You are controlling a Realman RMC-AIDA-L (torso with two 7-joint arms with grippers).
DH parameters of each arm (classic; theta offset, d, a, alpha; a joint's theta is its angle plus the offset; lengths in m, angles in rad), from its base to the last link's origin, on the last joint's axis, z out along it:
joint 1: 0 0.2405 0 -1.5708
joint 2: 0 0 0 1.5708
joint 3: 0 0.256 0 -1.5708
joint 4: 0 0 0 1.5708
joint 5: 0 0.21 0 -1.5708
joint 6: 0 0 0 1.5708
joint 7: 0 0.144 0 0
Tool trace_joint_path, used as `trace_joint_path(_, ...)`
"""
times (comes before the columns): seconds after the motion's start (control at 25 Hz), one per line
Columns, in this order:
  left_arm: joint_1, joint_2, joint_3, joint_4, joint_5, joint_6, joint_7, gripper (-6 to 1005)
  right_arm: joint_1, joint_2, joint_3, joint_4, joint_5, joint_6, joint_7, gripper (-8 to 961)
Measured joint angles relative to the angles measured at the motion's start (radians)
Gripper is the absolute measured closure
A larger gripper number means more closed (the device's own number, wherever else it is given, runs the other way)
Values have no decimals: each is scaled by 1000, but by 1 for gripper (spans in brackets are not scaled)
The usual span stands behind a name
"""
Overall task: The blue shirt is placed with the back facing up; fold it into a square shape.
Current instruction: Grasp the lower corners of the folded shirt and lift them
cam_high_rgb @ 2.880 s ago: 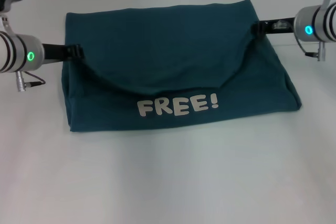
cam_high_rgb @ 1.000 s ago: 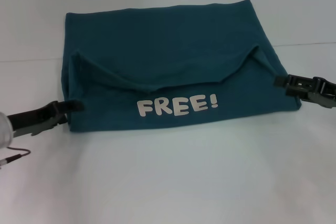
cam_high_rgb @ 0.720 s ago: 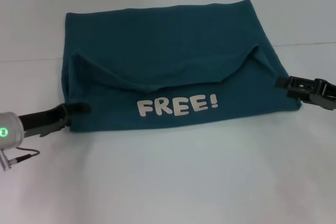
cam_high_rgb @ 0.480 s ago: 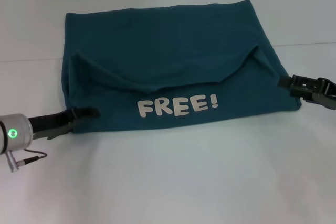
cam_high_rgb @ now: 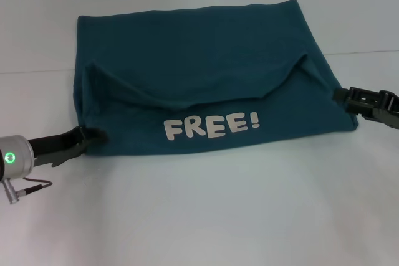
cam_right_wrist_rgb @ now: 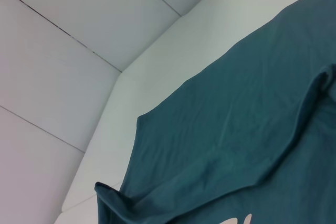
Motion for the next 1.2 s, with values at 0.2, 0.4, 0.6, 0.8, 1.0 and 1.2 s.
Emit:
trace_joint_path(0.2,0,2,1,2,0,7,0,731,3,-5,-8,0,-24,0,6,181)
trace_joint_path(0.4,-6,6,-4,5,0,27,2,907,43,-38,-7,-5,-170,15,101,183)
trace_joint_path(0.6,-16,12,-4,5,0,40,1,989,123,-90,-6,-9,-368,59,233,185)
trace_joint_path(0.8,-19,12,-6,5,-7,48,1,990,207,-96,-8,-10,-541,116,266,187)
trace_joint_path(1.0,-21,12,-6,6,-8,51,0,990,261,-73,-32,-5,-641,181,259,188)
trace_joint_path(1.2,-21,10,-8,6,-8,52,2,990,271,-34,-72,-3,-651,259,252,190)
